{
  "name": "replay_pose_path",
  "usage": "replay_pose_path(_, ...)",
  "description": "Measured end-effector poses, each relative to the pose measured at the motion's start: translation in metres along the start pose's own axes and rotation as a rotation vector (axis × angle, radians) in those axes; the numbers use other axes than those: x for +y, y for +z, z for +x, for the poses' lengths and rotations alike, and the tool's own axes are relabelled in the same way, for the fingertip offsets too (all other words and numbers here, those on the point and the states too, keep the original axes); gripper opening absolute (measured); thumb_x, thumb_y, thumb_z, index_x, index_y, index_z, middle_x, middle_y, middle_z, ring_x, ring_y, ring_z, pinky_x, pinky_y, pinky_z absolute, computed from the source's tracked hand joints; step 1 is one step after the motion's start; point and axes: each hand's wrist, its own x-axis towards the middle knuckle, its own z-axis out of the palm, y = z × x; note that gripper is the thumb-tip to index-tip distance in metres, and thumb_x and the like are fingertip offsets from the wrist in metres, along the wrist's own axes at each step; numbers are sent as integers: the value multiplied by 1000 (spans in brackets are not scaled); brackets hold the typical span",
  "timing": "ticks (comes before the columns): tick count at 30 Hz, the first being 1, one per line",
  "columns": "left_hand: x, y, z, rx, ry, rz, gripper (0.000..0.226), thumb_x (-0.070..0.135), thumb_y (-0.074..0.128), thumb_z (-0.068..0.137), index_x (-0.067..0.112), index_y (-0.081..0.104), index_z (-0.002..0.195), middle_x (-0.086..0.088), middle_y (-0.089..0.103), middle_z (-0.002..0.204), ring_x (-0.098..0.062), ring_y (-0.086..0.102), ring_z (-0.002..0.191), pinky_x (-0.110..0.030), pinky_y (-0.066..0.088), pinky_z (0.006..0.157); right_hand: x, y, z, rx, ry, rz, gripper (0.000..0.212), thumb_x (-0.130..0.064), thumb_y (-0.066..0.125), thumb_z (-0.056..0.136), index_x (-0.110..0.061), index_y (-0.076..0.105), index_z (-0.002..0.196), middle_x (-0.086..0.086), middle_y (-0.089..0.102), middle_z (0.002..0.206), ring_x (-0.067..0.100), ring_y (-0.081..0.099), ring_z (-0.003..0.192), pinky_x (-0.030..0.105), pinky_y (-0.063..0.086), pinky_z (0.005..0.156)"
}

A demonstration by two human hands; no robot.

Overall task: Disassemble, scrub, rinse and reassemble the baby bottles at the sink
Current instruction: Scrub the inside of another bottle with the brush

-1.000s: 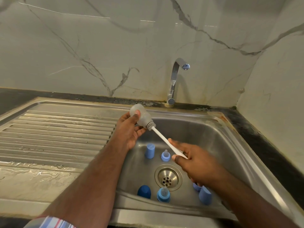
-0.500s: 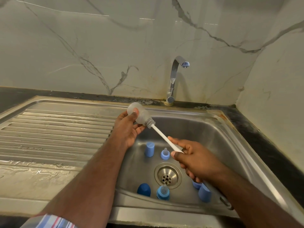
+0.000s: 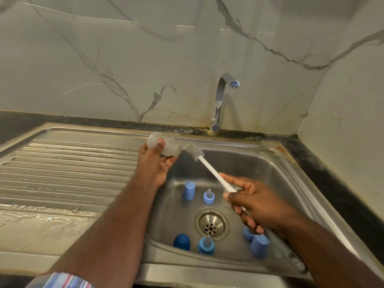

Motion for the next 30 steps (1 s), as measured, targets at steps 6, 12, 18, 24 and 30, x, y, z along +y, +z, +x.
replay_pose_path(6, -5, 3, -4, -43, -78, 56, 51, 6, 70, 91, 7, 49, 138, -21, 60, 126, -39, 70, 102, -51, 62, 77, 4, 6, 5, 159, -74, -115, 48, -26, 55, 101, -52, 46, 140, 7, 56, 68, 15, 45, 43, 26, 39, 38)
replay_pose_path(12, -9, 5, -8, -51, -75, 123, 49, 6, 75, 86, 0, 55, 131, -23, 69, 118, -33, 73, 99, -36, 63, 71, 7, 19, 10, 188, -140, -352, 49, -32, 47, 103, -58, 37, 143, -3, 57, 69, 8, 49, 44, 27, 47, 45)
replay_pose_path(18, -12, 8, -11, -119, -77, 140, 58, 1, 76, 85, -6, 48, 136, -27, 68, 120, -36, 74, 99, -34, 62, 72, 5, 15, 19, 254, -140, -600, 55, -35, 43, 105, -50, 22, 153, -7, 62, 90, 9, 59, 69, 22, 49, 65)
replay_pose_path(24, -12, 9, -12, -93, -34, 159, 51, 2, 74, 87, 4, 47, 129, -24, 67, 120, -35, 74, 99, -37, 64, 74, 3, 20, 16, 281, -173, -599, 55, -37, 41, 106, -50, 18, 154, -6, 61, 89, 9, 59, 68, 20, 48, 60)
replay_pose_path(30, -12, 10, -15, -156, -43, 159, 42, 2, 72, 89, 4, 52, 125, -24, 66, 123, -37, 72, 104, -36, 63, 75, 1, 21, 19, 301, -150, -677, 56, -35, 39, 107, -44, 15, 156, -3, 62, 93, 10, 59, 72, 29, 55, 71)
